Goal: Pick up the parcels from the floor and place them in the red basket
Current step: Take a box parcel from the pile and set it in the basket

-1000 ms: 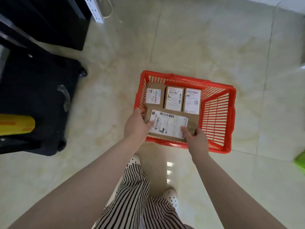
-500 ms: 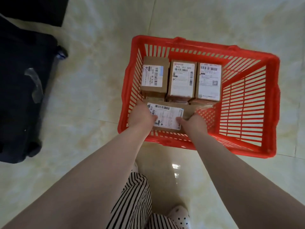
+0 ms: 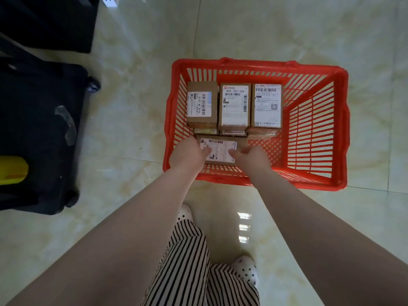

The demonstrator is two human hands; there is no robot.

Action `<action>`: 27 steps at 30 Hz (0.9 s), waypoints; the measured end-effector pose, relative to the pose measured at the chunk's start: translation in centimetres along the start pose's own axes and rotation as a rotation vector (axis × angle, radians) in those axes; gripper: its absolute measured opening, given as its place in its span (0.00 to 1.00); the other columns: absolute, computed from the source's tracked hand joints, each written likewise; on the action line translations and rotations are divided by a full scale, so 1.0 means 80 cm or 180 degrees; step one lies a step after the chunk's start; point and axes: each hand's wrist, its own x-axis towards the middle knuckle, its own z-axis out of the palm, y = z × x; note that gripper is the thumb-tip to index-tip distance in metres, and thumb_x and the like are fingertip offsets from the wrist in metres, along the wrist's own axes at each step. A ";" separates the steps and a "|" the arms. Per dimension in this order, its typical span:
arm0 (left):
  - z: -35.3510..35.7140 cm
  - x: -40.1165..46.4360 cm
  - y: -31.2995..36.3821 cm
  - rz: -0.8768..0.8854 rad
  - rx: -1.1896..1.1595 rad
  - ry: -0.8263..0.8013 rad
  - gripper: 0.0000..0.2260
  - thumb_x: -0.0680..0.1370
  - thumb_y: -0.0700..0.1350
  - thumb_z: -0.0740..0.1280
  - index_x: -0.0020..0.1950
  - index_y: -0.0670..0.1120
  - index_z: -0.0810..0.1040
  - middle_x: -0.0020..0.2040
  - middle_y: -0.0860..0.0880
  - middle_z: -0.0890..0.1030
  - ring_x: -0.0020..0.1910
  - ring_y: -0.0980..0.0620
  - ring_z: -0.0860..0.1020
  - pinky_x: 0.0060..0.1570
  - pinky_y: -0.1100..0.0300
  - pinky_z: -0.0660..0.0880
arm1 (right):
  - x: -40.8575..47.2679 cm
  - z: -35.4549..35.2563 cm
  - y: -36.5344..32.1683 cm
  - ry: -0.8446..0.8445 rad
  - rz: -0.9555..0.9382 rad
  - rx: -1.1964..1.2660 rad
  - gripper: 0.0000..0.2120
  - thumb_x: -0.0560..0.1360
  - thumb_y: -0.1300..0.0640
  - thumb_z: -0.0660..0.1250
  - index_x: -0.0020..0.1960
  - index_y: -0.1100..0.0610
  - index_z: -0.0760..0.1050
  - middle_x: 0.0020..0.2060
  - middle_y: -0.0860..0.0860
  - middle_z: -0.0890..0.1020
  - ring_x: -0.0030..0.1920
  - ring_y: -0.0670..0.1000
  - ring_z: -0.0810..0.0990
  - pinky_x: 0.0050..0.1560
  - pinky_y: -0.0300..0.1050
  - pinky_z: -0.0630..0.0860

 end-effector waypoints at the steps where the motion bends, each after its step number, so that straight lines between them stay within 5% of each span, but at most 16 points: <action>1: -0.004 -0.009 0.003 -0.0007 -0.0147 -0.0036 0.15 0.78 0.54 0.66 0.56 0.45 0.79 0.54 0.47 0.82 0.52 0.45 0.80 0.42 0.57 0.69 | -0.010 -0.003 -0.001 -0.0016 -0.0042 0.0105 0.25 0.75 0.45 0.69 0.65 0.61 0.76 0.58 0.57 0.82 0.57 0.58 0.80 0.59 0.54 0.77; 7: -0.072 -0.110 0.064 -0.0121 -0.1548 -0.0214 0.14 0.77 0.52 0.69 0.54 0.43 0.81 0.52 0.47 0.82 0.50 0.48 0.80 0.52 0.53 0.77 | -0.114 -0.080 -0.029 -0.0220 0.0111 0.1137 0.22 0.74 0.47 0.71 0.62 0.61 0.78 0.52 0.56 0.84 0.51 0.56 0.82 0.59 0.58 0.79; 10: -0.119 -0.167 0.108 -0.0264 -0.2319 -0.0389 0.11 0.76 0.47 0.71 0.55 0.44 0.80 0.50 0.46 0.82 0.47 0.49 0.79 0.43 0.58 0.77 | -0.182 -0.141 -0.050 -0.0388 0.0214 0.1787 0.19 0.77 0.52 0.69 0.61 0.64 0.77 0.47 0.57 0.84 0.46 0.54 0.82 0.53 0.53 0.80; 13: -0.172 -0.222 0.171 -0.0182 -0.2766 -0.0567 0.07 0.76 0.44 0.71 0.52 0.46 0.79 0.48 0.47 0.82 0.47 0.50 0.79 0.46 0.58 0.76 | -0.252 -0.214 -0.070 -0.0348 0.0087 0.2380 0.11 0.78 0.55 0.67 0.54 0.62 0.78 0.43 0.56 0.83 0.42 0.53 0.81 0.41 0.43 0.78; 16: -0.218 -0.283 0.250 0.0090 -0.2973 -0.0837 0.07 0.77 0.42 0.69 0.54 0.44 0.78 0.47 0.48 0.82 0.41 0.56 0.81 0.45 0.61 0.77 | -0.321 -0.298 -0.077 -0.0177 -0.0036 0.2853 0.05 0.79 0.56 0.66 0.47 0.57 0.79 0.41 0.54 0.83 0.37 0.49 0.80 0.37 0.40 0.76; 21: -0.248 -0.392 0.399 0.0736 -0.2746 -0.1485 0.05 0.79 0.43 0.67 0.53 0.46 0.79 0.47 0.49 0.82 0.47 0.55 0.80 0.49 0.63 0.77 | -0.427 -0.461 -0.031 0.0380 -0.0266 0.3633 0.12 0.78 0.57 0.67 0.58 0.63 0.78 0.44 0.56 0.83 0.38 0.48 0.81 0.38 0.37 0.76; 27: -0.201 -0.502 0.584 0.1053 -0.2608 -0.2075 0.05 0.77 0.41 0.68 0.52 0.47 0.78 0.44 0.50 0.83 0.45 0.53 0.79 0.50 0.62 0.76 | -0.508 -0.628 0.084 0.1189 -0.0332 0.4172 0.10 0.78 0.54 0.67 0.57 0.57 0.79 0.46 0.53 0.85 0.42 0.48 0.82 0.43 0.36 0.78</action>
